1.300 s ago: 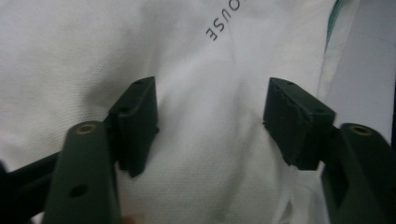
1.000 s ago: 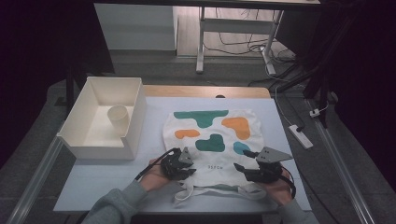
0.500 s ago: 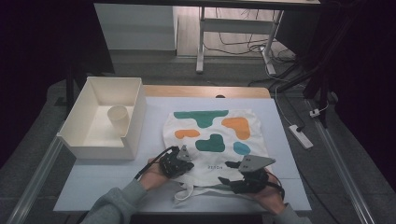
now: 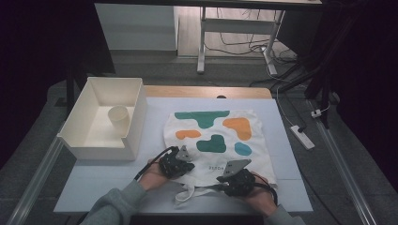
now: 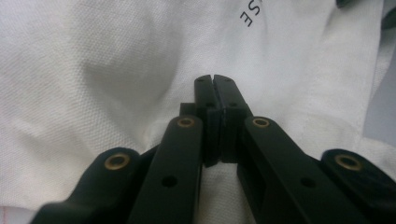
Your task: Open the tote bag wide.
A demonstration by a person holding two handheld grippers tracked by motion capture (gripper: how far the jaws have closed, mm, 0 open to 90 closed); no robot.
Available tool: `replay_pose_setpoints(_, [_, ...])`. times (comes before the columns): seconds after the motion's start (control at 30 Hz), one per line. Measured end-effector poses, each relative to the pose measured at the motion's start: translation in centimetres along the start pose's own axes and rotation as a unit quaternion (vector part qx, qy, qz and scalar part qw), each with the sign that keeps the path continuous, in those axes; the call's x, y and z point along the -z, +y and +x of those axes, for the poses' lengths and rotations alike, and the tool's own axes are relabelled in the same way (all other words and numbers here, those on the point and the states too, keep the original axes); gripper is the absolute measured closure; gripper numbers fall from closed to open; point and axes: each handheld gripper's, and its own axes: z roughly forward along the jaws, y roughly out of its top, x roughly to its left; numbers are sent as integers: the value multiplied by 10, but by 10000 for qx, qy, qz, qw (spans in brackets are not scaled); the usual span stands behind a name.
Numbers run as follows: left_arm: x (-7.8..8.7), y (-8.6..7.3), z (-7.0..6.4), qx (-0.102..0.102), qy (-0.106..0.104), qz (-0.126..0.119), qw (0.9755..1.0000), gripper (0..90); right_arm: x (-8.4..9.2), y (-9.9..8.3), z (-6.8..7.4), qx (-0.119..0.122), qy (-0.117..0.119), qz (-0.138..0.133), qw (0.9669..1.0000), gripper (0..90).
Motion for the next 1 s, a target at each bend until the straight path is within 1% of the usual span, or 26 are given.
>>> replay_pose_setpoints(0.03, [0, 0, 0, 12, -12, -6, 10000, 881, 1, 1, 0, 14, -44, -29, 10000, 767])
replay_pose_setpoints(0.07, [0, 0, 1, 14, -18, -6, 10000, 881, 1, 1, 0, 14, -44, -29, 10000, 767])
replay_pose_setpoints(0.1, [0, 0, 1, 23, -22, -15, 10000, 879, 2, 1, -1, -23, -61, -14, 10000, 805])
replay_pose_setpoints(0.13, [0, 0, 1, 23, -22, -15, 10000, 878, 3, 1, -2, -29, -64, -12, 10000, 813])
replay_pose_setpoints(0.17, [0, 0, 1, 25, -22, -19, 10000, 877, 3, 1, -3, -55, -50, -48, 10000, 817])
replay_pose_setpoints(0.3, [0, 0, 1, 31, -28, -16, 10000, 874, 4, 2, -4, -105, -8, -46, 9999, 824])
replay_pose_setpoints(0.37, [0, 0, 1, 30, -29, -20, 10000, 871, 6, 2, -5, -112, -38, -108, 9999, 824])
replay_pose_setpoints(0.47, [1, -1, 1, 36, -35, -23, 10000, 867, 9, 1, -8, -180, -9, -206, 9996, 836])
replay_pose_setpoints(0.53, [0, -1, 1, 15, -30, -4, 10000, 866, 12, 1, -10, -209, -135, -220, 9994, 837])
replay_pose_setpoints(0.6, [0, 0, 1, 24, -37, -8, 10000, 864, 14, 0, -12, -184, -46, -223, 9996, 837])
replay_pose_setpoints(0.7, [0, -1, 1, 23, -43, -2, 10000, 862, 10, -1, -9, -87, 109, -147, 9998, 822])
replay_pose_setpoints(0.8, [0, -1, 1, 20, -48, 1, 10000, 860, 7, 0, -5, 11, 66, -26, 10000, 813])
replay_pose_setpoints(0.87, [0, -1, 1, 17, -51, 2, 10000, 856, 4, 0, -4, 54, -12, 49, 10000, 814])
replay_pose_setpoints(0.9, [0, -1, 1, 17, -51, 2, 10000, 853, 3, 0, -3, 104, -90, 126, 9998, 820])
replay_pose_setpoints(0.93, [0, -1, 1, 23, -53, -5, 10000, 849, 1, 0, -3, 195, -216, 237, 9993, 832])
replay_pose_setpoints(0.97, [0, -1, 1, 23, -53, -5, 10000, 847, 1, 0, -3, 195, -216, 237, 9993, 832])
replay_pose_setpoints(1.0, [0, -1, 1, 30, -66, -8, 10000, 847, -2, -1, -2, 343, -375, 417, 9978, 859])
